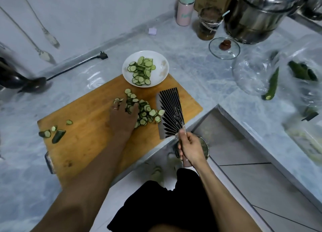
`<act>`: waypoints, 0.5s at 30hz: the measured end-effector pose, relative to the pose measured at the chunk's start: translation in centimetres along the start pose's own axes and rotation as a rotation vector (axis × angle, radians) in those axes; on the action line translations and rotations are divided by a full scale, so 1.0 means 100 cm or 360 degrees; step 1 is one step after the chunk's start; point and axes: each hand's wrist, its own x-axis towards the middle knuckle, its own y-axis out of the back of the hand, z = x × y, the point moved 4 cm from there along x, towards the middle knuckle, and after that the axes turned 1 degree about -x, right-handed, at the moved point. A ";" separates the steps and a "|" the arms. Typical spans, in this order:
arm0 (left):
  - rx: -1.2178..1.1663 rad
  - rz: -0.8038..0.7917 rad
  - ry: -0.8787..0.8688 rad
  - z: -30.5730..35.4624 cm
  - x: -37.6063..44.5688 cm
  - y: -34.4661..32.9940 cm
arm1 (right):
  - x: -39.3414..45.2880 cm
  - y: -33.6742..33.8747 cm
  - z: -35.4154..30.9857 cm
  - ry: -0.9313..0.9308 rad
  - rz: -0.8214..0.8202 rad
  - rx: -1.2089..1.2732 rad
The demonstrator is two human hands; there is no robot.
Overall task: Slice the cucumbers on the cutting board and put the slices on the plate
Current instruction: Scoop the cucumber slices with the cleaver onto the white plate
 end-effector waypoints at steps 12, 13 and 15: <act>-0.0125 0.0018 -0.0152 0.002 -0.023 -0.015 | -0.003 -0.064 -0.002 -0.0012 -0.0330 -0.0178; -0.0066 0.0032 -0.0161 0.006 -0.023 -0.019 | -0.003 -0.065 -0.003 -0.0015 -0.0334 -0.0186; 0.0081 0.0080 -0.0183 0.015 -0.024 -0.025 | -0.004 -0.067 -0.005 -0.0012 -0.0343 -0.0185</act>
